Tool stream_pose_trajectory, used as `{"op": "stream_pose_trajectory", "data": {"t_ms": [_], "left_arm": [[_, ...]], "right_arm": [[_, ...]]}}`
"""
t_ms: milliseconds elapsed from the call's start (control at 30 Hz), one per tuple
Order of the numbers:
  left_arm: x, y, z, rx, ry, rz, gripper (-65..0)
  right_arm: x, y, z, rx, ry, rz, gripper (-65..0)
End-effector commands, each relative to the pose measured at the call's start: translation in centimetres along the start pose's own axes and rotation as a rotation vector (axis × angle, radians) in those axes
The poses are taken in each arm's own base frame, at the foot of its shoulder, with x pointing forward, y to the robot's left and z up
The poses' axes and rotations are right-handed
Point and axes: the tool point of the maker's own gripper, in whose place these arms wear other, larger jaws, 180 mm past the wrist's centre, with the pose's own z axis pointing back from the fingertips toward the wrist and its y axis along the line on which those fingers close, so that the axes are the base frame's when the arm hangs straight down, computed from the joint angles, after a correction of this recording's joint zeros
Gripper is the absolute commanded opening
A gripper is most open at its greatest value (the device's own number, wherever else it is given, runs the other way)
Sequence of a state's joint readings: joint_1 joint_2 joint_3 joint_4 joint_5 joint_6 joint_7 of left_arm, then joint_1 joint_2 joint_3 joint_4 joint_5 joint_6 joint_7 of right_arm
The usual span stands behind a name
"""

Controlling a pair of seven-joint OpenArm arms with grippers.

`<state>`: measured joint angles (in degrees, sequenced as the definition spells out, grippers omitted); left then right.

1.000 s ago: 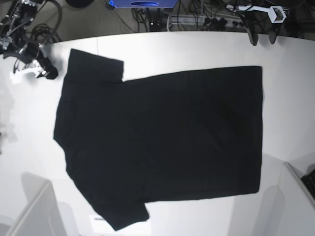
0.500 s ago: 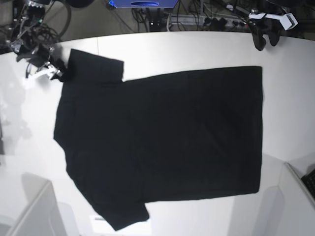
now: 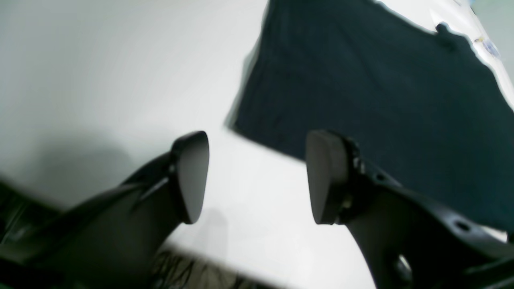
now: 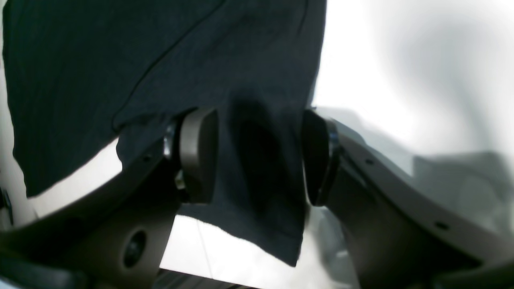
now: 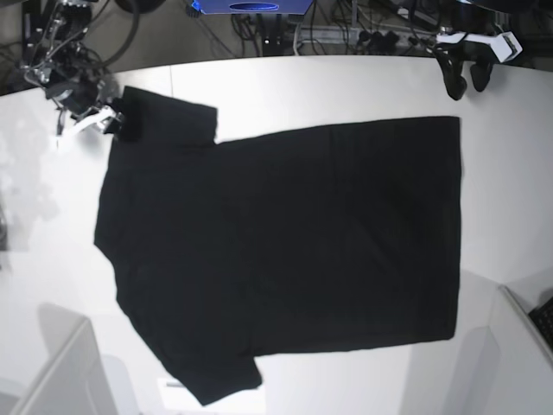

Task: Fold the T-shirt properly
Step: 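Move the right gripper down to the shirt's shoulder corner and grasp it, then move the left gripper to the other shoulder corner and grasp it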

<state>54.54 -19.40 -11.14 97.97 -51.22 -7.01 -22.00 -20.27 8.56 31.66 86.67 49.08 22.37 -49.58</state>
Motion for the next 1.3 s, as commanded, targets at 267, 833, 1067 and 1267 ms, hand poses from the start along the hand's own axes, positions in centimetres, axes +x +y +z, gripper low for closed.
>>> {"op": "stream_pose_trajectory", "data": {"t_ms": [267,833,1067,1267], "left_arm": [[0.4,-0.6,-0.6,-0.026,0.001,0.0,-27.6],[0.0,-0.9,-2.0,-0.018,0.027,0.087,-27.6],[-0.5,0.7,-2.0,0.036,0.034,0.175,-27.6],[-1.1,1.9,-2.5,0.067,0.038,0.173,-27.6]], "right_arm": [[-3.4,-0.8,0.1,-0.037,0.134,0.034,-33.2],[-5.0,-1.7,-0.8,-0.037,0.192,-0.023,-52.2],[-5.5,-2.0,-1.1,-0.036,0.212,-0.043,-65.0],[-5.5,-2.0,-1.1,-0.036,0.212,-0.043,-65.0]]}}
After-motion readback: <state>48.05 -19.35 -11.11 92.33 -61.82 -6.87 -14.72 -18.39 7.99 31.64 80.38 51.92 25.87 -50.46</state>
